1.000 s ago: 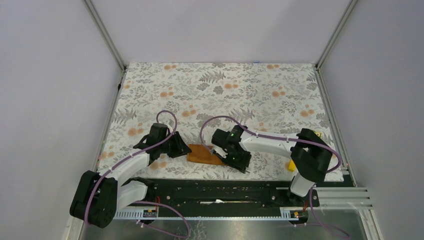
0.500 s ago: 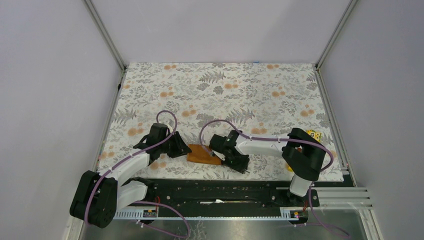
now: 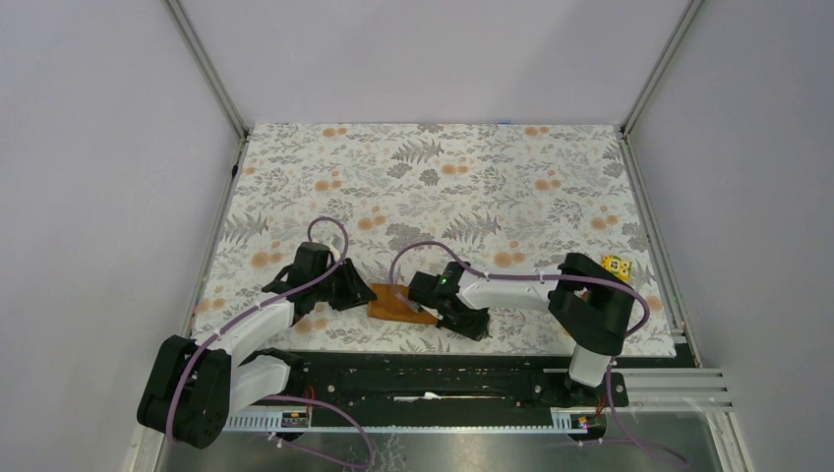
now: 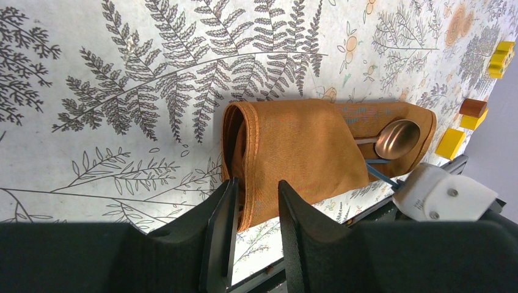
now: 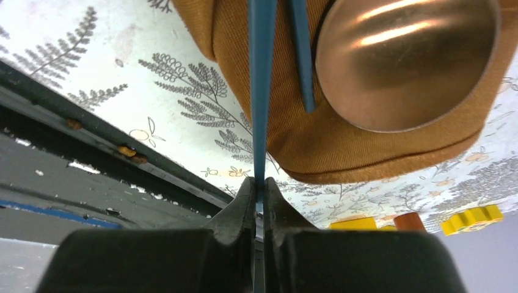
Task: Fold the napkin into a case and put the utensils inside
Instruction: Insert the chopsticks into the folded napkin.
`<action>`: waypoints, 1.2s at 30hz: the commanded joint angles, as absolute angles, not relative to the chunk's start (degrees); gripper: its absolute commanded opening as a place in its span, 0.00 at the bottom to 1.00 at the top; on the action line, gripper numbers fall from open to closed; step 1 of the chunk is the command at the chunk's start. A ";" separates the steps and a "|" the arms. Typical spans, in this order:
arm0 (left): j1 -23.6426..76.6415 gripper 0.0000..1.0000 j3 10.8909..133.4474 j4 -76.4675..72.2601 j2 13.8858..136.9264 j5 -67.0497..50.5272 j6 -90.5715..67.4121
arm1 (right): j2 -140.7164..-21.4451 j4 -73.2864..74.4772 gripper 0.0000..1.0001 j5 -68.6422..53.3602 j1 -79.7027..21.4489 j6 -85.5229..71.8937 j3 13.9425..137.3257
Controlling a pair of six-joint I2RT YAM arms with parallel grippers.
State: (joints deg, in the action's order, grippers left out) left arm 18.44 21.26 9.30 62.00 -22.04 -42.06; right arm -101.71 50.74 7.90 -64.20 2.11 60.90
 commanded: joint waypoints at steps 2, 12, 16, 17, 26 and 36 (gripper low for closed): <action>18.52 0.35 21.55 6.22 61.86 -21.28 -41.96 | -98.46 54.49 0.00 10.11 -65.04 5.03 64.59; 18.54 0.28 20.36 5.15 61.50 -20.75 -42.12 | -101.92 52.04 0.00 11.38 -65.04 13.92 67.02; 18.54 0.26 20.15 4.62 61.93 -20.63 -42.10 | -105.04 52.84 0.00 12.70 -65.04 16.61 69.83; 18.57 0.25 20.13 4.51 61.98 -20.68 -42.10 | -105.77 52.97 0.00 12.58 -65.04 17.02 70.64; 18.54 0.24 19.21 3.54 62.16 -20.47 -42.58 | -109.98 51.90 0.00 10.87 -65.04 20.68 74.73; 18.54 0.25 18.81 2.91 62.15 -20.44 -43.02 | -113.28 52.98 0.00 10.32 -65.06 23.72 80.47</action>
State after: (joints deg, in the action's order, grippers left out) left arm 18.44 19.29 5.87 62.00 -21.17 -42.57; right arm -112.31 51.86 10.87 -64.51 21.28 77.25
